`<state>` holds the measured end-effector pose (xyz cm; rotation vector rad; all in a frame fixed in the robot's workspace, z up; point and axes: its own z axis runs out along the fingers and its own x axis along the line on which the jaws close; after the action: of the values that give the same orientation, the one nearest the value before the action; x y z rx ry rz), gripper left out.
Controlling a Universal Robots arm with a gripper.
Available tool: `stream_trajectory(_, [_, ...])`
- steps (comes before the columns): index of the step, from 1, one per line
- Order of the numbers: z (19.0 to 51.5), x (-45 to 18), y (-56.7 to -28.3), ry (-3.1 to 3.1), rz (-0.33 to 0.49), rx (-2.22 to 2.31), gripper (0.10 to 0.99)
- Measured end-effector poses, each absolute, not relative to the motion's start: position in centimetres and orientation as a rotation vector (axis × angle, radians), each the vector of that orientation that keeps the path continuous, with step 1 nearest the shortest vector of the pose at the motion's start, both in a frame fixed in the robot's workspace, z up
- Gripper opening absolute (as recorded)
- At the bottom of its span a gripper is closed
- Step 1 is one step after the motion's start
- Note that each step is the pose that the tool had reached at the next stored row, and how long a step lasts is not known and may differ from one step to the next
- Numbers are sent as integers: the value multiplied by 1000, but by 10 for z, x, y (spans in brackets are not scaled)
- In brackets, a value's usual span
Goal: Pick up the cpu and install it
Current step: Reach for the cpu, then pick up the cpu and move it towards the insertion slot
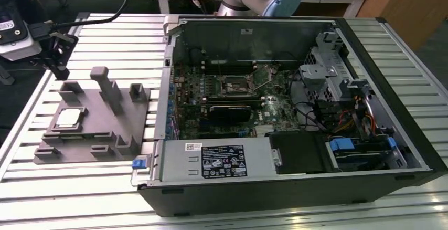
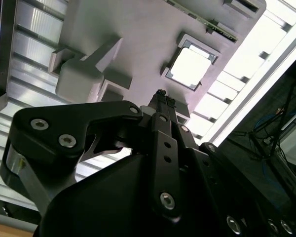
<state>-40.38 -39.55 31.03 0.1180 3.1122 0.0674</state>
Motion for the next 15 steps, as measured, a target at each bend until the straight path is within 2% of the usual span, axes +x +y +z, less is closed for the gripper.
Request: stream_trajectory(15, [307,-410,-396,3112,67,118,106])
